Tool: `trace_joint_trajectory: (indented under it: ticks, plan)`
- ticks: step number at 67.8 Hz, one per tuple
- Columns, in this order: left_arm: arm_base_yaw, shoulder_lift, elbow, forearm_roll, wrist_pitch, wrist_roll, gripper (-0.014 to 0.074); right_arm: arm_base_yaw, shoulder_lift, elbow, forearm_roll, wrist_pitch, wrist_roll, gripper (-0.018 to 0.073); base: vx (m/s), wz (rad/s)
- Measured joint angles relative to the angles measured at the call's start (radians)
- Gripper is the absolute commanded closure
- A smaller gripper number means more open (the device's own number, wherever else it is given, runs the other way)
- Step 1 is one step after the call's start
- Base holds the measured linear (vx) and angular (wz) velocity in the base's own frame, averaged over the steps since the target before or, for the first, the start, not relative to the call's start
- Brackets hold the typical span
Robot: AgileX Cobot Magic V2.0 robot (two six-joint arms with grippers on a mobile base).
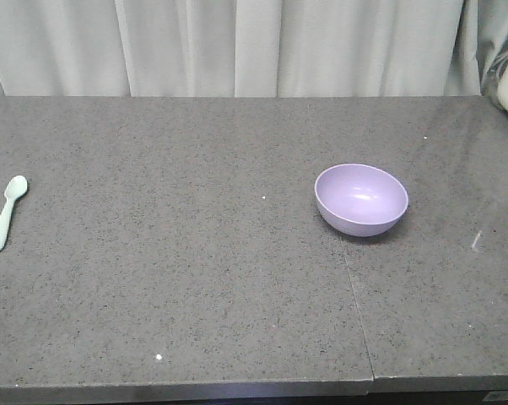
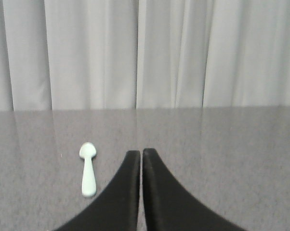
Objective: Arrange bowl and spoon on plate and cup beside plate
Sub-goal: 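Drive closer and align the base with the spoon and bowl, then lower the left gripper over the pale green spoon handle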
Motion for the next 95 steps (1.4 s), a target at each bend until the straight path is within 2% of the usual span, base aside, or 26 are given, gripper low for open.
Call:
trace_joint_trajectory:
  ticks: [11,20,30,42,57,63,67,77,81,88,95]
  plan:
    - [0.000,0.045,-0.236,0.000,0.101,0.000,0.0603,0.000,0.069,-0.196,0.003,0.179,-0.006,0.0563,0.00,0.00]
    - [0.000,0.211,-0.477,0.000,0.311,0.040,0.0603,0.000,0.229,-0.412,0.000,0.371,-0.069,0.0563,0.00,0.00]
    - [0.000,0.393,-0.658,0.000,0.531,0.050,0.0603,0.000,0.416,-0.589,0.016,0.538,-0.098,0.0563,0.00,0.00]
    - [0.000,0.498,-0.685,0.000,0.645,0.050,0.0603,0.000,0.551,-0.622,0.093,0.586,-0.098,0.0563,0.00,0.00]
    - [0.000,0.512,-0.685,0.006,0.672,0.050,0.0591,0.000,0.616,-0.622,0.121,0.587,-0.101,0.0554,0.00,0.00]
    - [0.000,0.512,-0.685,0.006,0.679,0.050,0.0540,0.000,0.628,-0.622,0.121,0.586,-0.101,0.0512,0.00,0.00]
    - [0.000,0.512,-0.685,0.006,0.685,0.050,0.0475,0.000,0.631,-0.622,0.121,0.586,-0.101,0.0468,0.00,0.00]
    - [0.000,0.512,-0.685,0.007,0.696,0.050,0.0245,0.000,0.635,-0.622,0.123,0.585,-0.101,0.0281,0.00,0.00]
    - [0.000,0.512,-0.685,0.007,0.696,0.042,0.0123,0.000,0.635,-0.622,0.124,0.585,-0.101,0.0168,0.00,0.00]
    - [0.000,0.512,-0.685,0.006,0.696,0.040,0.0034,0.000,0.635,-0.622,0.124,0.585,-0.101,0.0087,0.00,0.00]
    - [0.000,0.519,-0.685,0.006,0.696,0.039,-0.0001,0.000,0.635,-0.622,0.124,0.585,-0.101,0.0070,0.00,0.00]
